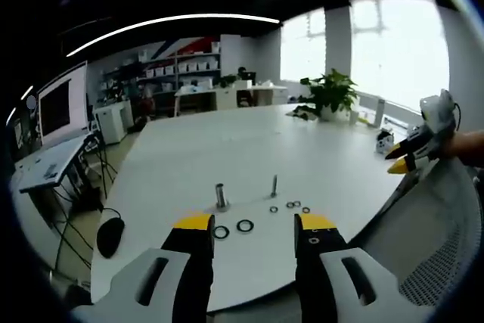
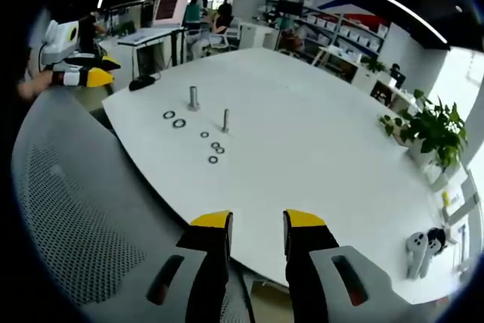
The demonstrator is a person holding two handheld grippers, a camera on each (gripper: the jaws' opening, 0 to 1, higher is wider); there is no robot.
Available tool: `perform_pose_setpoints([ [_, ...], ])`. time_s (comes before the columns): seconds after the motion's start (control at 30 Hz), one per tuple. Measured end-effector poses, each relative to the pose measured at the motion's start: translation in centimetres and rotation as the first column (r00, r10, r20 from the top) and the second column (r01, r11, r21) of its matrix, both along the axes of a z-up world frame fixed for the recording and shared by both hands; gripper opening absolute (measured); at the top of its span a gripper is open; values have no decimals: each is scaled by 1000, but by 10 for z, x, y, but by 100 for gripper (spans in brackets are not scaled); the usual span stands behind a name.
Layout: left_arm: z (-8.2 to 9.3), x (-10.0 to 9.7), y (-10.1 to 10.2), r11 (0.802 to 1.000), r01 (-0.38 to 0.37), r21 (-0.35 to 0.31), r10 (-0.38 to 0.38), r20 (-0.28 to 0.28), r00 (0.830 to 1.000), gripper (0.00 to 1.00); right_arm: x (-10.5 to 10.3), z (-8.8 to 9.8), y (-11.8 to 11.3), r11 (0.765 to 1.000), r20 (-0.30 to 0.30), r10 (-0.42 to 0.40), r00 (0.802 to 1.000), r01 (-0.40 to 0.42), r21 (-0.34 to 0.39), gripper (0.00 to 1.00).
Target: Place the washer onto the threaded stud by aligning its center hole with the stud, sliding it down to the base, and recovering from edge contact or off-axis alignment until the washer reaches the visible bottom stop.
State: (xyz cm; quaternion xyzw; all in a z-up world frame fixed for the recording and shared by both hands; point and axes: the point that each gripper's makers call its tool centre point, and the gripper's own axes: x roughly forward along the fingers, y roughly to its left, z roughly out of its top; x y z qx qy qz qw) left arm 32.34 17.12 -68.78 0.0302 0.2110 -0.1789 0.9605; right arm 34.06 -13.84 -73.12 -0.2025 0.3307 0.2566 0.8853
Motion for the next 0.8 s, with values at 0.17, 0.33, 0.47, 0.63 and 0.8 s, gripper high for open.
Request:
perform_pose_setpoints([
  [0.17, -1, 0, 0, 1000, 0, 4, 0, -5, 1000, 38, 0, -1, 0, 1000, -3, -1, 1000, 1, -3, 29],
  [0.33, -2, -1, 1, 1000, 0, 8, 0, -9, 1000, 38, -1, -2, -1, 1000, -8, -1, 1000, 1, -5, 29],
  [0.47, -3, -1, 1, 1000, 3, 6, -3, -17, 1000, 36, -1, -1, 0, 1000, -10, -1, 1000, 1, -6, 29],
  [0.63, -3, -1, -1, 1000, 9, 0, -9, -24, 1000, 35, 1, 1, -2, 1000, 5, -17, 1000, 17, 11, 29],
  [0.8, -6, -1, 0, 1000, 4, -1, -4, -37, 999, 35, 2, 4, 0, 1000, 15, -13, 1000, 12, 29, 29],
])
